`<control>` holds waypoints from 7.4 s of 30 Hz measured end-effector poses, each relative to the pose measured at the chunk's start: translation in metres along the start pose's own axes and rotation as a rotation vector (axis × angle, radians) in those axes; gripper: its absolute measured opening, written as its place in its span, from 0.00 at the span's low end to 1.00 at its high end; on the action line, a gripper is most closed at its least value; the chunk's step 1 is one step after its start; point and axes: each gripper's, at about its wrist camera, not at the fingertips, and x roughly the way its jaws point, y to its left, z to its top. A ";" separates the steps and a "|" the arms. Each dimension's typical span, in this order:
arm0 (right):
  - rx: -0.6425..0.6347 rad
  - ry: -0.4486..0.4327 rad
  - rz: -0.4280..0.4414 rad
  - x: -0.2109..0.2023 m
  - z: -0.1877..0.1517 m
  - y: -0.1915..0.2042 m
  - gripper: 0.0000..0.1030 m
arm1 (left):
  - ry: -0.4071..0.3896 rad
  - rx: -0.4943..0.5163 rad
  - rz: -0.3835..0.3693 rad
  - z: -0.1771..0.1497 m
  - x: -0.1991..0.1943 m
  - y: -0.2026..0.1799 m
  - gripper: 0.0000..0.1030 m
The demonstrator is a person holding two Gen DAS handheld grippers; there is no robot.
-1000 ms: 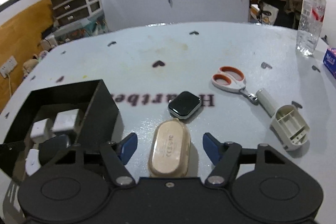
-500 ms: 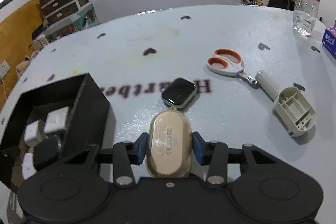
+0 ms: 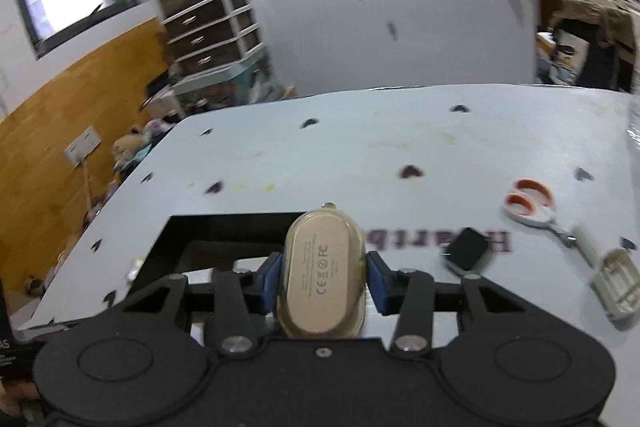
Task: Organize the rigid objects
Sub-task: 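Carry the beige oval case into the box beside the black case and release, then move the right tool to the beige compartment holder and grasp its end, then carry the beige compartment holder into the box and release it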
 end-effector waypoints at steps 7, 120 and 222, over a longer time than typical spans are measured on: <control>-0.032 0.079 -0.003 0.029 0.000 0.030 0.44 | -0.003 -0.002 -0.011 -0.001 0.000 0.002 0.12; -0.022 -0.028 -0.320 0.009 -0.052 -0.174 0.64 | 0.003 0.011 0.066 -0.001 -0.002 -0.012 0.11; -0.758 0.177 0.431 0.007 -0.026 0.030 0.62 | -0.002 -0.002 0.037 -0.004 -0.004 -0.006 0.11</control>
